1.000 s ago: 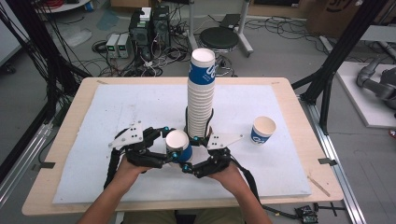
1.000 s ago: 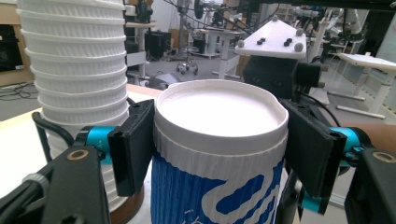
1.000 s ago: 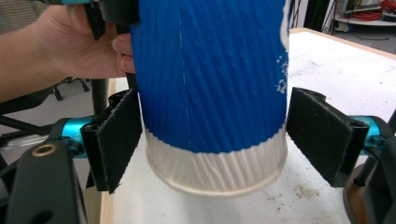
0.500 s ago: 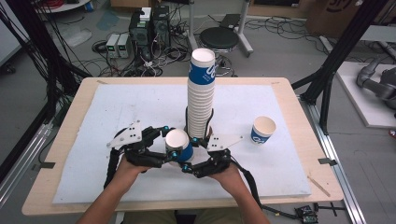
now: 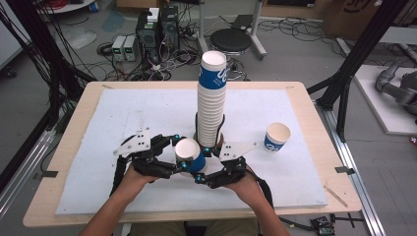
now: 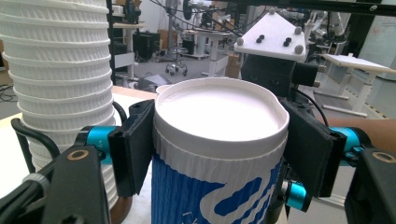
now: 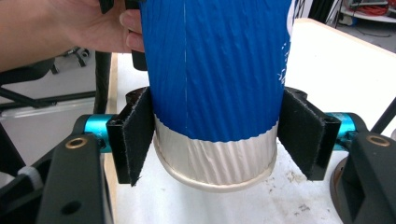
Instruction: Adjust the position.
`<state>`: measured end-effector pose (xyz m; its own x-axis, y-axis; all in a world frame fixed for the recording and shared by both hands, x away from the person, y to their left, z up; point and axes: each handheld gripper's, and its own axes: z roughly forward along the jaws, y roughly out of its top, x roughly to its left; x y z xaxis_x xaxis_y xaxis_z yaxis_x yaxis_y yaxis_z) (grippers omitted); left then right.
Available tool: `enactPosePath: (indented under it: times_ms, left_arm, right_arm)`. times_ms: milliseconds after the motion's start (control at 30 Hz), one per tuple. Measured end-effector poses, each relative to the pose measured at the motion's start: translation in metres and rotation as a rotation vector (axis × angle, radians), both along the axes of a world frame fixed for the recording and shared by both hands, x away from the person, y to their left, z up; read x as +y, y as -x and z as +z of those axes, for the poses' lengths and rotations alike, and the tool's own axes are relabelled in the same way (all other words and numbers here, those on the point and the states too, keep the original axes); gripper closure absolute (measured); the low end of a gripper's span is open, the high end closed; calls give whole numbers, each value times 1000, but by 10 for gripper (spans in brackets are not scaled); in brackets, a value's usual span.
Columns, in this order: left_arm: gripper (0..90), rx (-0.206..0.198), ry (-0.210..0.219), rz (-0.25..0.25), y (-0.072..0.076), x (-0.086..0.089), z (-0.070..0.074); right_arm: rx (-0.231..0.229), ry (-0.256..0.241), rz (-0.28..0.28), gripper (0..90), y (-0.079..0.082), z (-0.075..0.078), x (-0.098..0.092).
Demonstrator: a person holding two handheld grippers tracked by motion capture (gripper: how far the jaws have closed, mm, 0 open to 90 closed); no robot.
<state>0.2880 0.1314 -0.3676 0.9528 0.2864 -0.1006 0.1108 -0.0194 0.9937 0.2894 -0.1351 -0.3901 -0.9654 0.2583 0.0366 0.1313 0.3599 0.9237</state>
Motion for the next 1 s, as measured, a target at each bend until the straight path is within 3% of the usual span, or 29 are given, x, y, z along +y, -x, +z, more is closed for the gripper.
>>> enactPosePath:
  times_ms: [67, 100, 200, 300, 767, 1000]
  left_arm:
    - [203, 7, -6, 29, 1, 0, 1]
    - [168, 17, 0, 19, 0, 0, 1]
    - [163, 21, -3, -8, 0, 2, 2]
    - [163, 21, -23, -2, 0, 2, 3]
    - [163, 23, -113, -28, 0, 5, 9]
    - [163, 30, -146, -45, -1, 7, 9]
  right_arm:
    - [-6, 15, 5, 314, 1, 1, 0]
    - [-3, 19, 5, 314, 1, 2, 0]
    - [-9, 32, -1, 313, 1, 5, -3]
    - [-9, 45, -6, 313, 0, 6, -7]
    - [-44, 192, 16, 313, -5, 20, -11]
    - [-70, 280, 55, 313, -6, 26, -7]
